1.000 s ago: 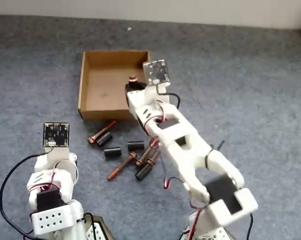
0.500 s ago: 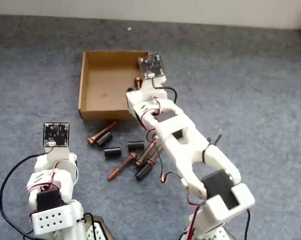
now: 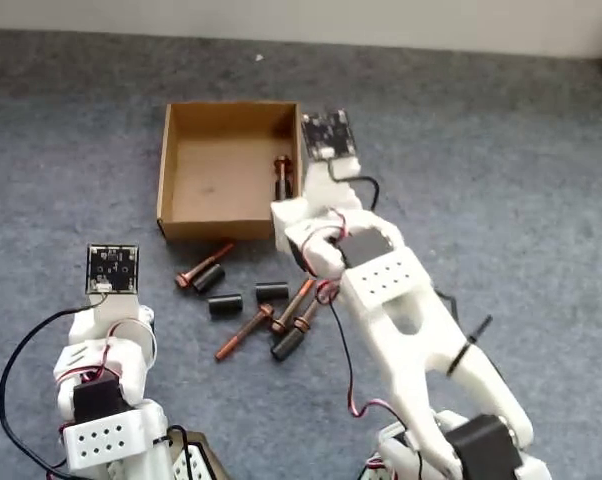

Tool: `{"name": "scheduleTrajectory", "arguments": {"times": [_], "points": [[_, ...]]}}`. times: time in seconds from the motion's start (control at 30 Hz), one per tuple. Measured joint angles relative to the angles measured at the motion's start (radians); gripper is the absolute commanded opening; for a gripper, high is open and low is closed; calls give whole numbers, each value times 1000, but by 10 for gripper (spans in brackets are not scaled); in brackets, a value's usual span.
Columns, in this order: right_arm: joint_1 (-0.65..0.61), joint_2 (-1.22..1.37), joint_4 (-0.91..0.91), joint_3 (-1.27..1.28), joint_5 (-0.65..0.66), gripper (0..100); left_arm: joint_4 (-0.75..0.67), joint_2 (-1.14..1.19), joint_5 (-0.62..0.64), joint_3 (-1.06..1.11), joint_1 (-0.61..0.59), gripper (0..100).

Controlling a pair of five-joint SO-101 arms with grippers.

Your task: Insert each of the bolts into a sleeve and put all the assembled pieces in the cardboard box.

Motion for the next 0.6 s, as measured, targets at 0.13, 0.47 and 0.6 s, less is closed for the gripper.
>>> {"name": "scheduleTrajectory", "arguments": {"times": [0.13, 0.47, 0.6], "points": [[0, -74, 52, 86, -23, 194, 0, 0, 0, 0, 0, 27], [0, -279, 78, 413, -140, 196, -3, 0, 0, 11, 0, 27], [-51, -281, 180, 440, -275, 196, -3, 0, 0, 11, 0, 27]]}}
